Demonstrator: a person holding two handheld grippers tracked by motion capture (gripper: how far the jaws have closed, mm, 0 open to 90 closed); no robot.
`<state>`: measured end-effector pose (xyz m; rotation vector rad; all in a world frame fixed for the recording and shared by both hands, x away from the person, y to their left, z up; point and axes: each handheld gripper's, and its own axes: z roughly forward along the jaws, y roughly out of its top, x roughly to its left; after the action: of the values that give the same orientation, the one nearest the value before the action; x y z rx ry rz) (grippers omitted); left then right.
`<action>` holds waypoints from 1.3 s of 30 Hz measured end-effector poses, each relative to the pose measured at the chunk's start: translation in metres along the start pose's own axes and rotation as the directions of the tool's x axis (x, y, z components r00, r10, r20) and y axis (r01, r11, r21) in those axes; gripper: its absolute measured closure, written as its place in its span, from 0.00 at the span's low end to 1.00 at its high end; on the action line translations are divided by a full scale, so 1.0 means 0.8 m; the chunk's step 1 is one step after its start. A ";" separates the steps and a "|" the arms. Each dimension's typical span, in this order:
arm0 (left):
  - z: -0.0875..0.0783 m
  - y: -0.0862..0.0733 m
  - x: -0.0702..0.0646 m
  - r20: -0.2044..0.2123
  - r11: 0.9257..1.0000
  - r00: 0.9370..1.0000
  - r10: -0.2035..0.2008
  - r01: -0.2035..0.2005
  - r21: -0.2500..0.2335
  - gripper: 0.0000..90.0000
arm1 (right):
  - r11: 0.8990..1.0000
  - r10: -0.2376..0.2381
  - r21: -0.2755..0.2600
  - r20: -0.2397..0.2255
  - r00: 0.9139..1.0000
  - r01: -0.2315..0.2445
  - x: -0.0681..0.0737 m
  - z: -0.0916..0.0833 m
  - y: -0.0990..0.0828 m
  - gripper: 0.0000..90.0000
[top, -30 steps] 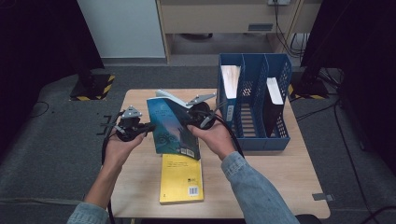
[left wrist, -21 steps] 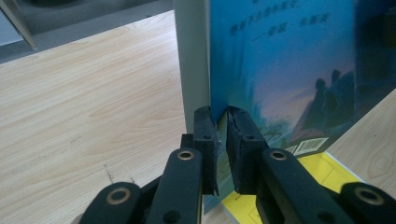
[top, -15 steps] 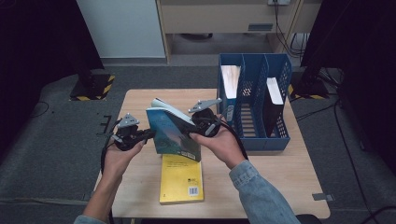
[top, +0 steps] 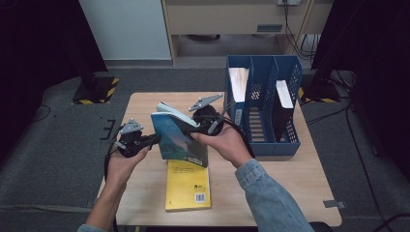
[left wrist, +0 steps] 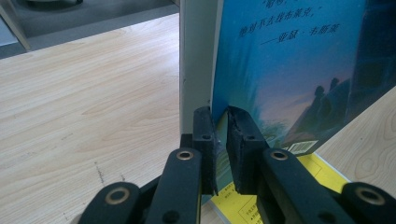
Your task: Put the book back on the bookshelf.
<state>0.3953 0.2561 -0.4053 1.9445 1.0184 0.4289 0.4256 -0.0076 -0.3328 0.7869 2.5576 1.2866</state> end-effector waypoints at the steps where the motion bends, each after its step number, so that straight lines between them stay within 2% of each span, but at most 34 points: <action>1: 0.000 0.000 0.000 0.000 1.000 1.000 0.001 -0.001 0.000 0.91 | 1.000 -0.001 -0.001 -0.002 1.000 0.001 -0.001 0.001 0.001 0.67; 10: 0.000 0.000 -0.001 -0.002 1.000 1.000 -0.003 0.003 -0.001 0.91 | 1.000 0.012 0.021 -0.012 1.000 -0.012 -0.002 0.010 0.006 0.67; 23: 0.000 -0.001 0.000 -0.001 1.000 1.000 -0.005 0.005 -0.003 0.90 | 0.999 0.039 0.038 -0.012 0.999 -0.038 -0.007 0.018 0.007 0.73; 32: 0.001 -0.001 0.000 -0.003 1.000 1.000 -0.007 0.007 -0.010 0.89 | 0.998 0.040 0.049 0.003 0.999 -0.040 -0.007 0.019 0.006 0.77; 34: 0.002 -0.002 0.001 -0.013 1.000 1.000 -0.011 0.011 -0.016 0.85 | 0.998 0.033 0.047 -0.001 0.999 -0.033 -0.006 0.019 0.006 0.78; 35: 0.003 -0.005 0.003 -0.025 0.999 0.999 -0.033 0.032 -0.030 0.73 | 0.998 0.031 0.047 -0.010 0.999 -0.031 -0.005 0.019 0.006 0.78; 36: 0.003 -0.005 0.003 -0.025 0.999 0.999 -0.033 0.032 -0.030 0.71 | 0.998 0.031 0.047 -0.010 0.999 -0.031 -0.005 0.019 0.006 0.78; 37: 0.003 -0.012 0.003 -0.046 1.000 0.999 -0.015 0.014 -0.018 0.69 | 0.999 0.027 0.046 0.002 1.000 -0.027 -0.004 0.019 0.005 0.79; 39: 0.004 -0.017 0.004 -0.057 1.000 0.998 -0.005 0.005 -0.005 0.66 | 0.999 0.030 0.045 0.007 1.000 -0.030 -0.004 0.018 0.005 0.79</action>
<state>0.3923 0.2611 -0.4187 1.9349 1.0570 0.4859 0.4353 0.0027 -0.3385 0.8394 2.5878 1.2366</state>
